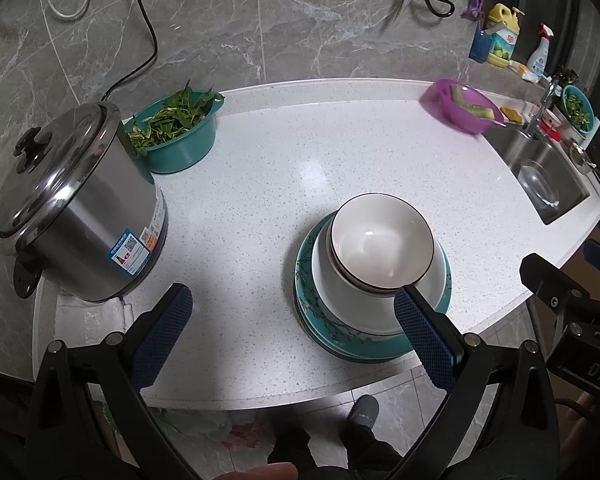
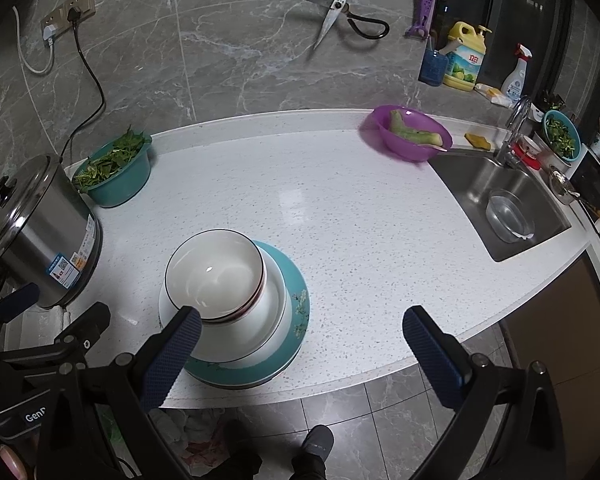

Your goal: Organize plates and bowls

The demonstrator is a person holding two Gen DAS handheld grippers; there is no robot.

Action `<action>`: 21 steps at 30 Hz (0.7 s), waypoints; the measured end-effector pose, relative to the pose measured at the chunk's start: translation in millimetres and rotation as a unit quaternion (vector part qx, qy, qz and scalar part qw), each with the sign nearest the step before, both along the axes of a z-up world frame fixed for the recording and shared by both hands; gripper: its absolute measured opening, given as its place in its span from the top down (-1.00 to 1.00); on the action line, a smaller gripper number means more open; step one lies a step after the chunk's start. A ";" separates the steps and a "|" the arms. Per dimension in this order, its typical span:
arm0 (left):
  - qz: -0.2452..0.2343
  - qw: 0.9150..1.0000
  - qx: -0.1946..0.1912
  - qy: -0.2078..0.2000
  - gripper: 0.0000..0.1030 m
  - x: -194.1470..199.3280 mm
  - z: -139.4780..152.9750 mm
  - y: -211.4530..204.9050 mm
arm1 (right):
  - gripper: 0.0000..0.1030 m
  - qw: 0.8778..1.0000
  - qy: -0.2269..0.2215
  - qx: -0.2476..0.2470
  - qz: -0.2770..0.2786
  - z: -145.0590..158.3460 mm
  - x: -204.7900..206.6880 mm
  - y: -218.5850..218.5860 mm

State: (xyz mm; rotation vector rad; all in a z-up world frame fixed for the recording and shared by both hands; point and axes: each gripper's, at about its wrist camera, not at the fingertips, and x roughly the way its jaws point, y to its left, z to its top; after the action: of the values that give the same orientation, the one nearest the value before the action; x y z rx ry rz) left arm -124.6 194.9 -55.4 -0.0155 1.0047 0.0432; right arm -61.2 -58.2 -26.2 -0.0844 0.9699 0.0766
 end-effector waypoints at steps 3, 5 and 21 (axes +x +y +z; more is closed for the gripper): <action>0.000 1.000 0.000 0.000 -0.99 0.5 -0.1 0.5 | -1.00 1.000 0.001 0.000 0.000 0.1 0.3 -0.1; -0.001 1.000 0.000 0.001 -0.99 0.8 -0.1 0.8 | -1.00 1.000 0.000 0.000 0.000 0.2 0.2 -0.2; 0.004 1.000 0.001 0.002 -0.99 -3.0 -0.2 0.3 | -1.00 1.000 0.001 0.000 0.001 0.4 0.3 -0.2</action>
State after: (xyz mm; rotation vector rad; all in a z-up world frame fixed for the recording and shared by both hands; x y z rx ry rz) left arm -127.6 195.1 -55.6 -0.0181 1.0077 0.0512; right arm -60.9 -58.4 -25.8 -0.0844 0.9711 0.0782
